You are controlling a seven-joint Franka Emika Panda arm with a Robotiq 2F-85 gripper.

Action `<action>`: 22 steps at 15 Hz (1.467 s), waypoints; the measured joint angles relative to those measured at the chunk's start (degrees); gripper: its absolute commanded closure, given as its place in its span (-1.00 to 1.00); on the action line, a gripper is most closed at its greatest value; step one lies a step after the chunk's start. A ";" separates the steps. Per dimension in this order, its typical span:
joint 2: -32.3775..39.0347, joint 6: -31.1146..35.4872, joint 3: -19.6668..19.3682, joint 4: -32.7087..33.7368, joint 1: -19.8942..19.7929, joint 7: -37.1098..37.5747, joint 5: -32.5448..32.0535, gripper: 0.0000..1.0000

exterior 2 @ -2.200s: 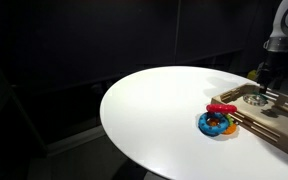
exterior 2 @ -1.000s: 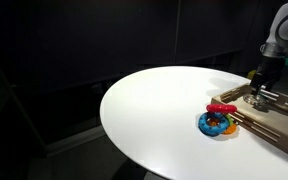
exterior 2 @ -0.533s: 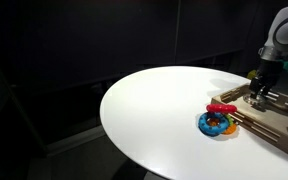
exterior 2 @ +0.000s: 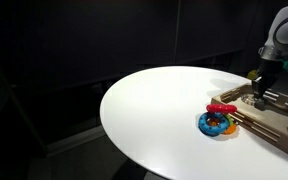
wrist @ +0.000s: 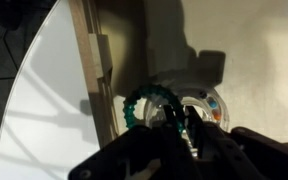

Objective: Remove the dark green ring from the box

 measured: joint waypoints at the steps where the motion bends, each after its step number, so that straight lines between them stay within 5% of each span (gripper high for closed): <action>1: -0.08 0.00 0.01 0.00 0.00 0.00 0.00 0.89; 22: -6.02 -6.52 8.02 5.52 6.49 3.93 -0.73 0.88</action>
